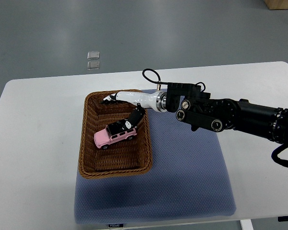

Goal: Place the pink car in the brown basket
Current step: 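Lower the pink car into the basket and open the right hand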

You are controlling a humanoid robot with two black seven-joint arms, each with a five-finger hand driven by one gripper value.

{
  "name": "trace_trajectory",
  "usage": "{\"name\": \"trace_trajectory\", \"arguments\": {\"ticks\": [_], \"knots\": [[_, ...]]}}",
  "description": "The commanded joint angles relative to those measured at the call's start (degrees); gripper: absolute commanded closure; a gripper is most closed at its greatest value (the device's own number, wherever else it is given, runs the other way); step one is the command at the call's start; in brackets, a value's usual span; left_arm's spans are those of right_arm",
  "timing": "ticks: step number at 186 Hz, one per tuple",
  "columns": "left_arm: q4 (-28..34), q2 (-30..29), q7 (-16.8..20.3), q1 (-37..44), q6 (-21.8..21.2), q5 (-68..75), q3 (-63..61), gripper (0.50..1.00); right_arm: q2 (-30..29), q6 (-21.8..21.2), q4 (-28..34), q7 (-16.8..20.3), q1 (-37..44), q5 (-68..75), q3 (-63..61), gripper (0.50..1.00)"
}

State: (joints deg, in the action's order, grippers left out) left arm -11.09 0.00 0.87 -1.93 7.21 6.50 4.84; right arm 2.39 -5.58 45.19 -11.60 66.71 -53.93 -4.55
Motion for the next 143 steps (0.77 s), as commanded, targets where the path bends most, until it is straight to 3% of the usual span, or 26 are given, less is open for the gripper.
{"name": "trace_trajectory", "arguments": {"ticks": [1,34,69,104,143], "knots": [[0.1,0.0,0.0,0.0,0.0,0.0,0.0,0.500,3.1,0.0,0.3,0.0,-0.8,2.3,-9.0,0.595],[-0.1,0.0,0.0,0.0,0.0,0.0,-0.1,0.500,7.4,-0.4,1.3,-0.6,-10.9,13.3,-31.4,0.595],[-0.2,0.0,0.0,0.0,0.0,0.0,-0.1,0.500,6.6,-3.8,2.4,-0.9,-25.1,28.5,-52.8,0.593],[-0.2,0.0,0.0,0.0,0.0,0.0,-0.2,0.500,6.6,-9.5,1.7,-1.1,-32.8,44.8,-56.8,0.587],[-0.2,0.0,0.0,0.0,0.0,0.0,-0.2,0.500,6.6,-9.9,1.4,-2.6,-34.8,46.5,-56.7,0.587]]}}
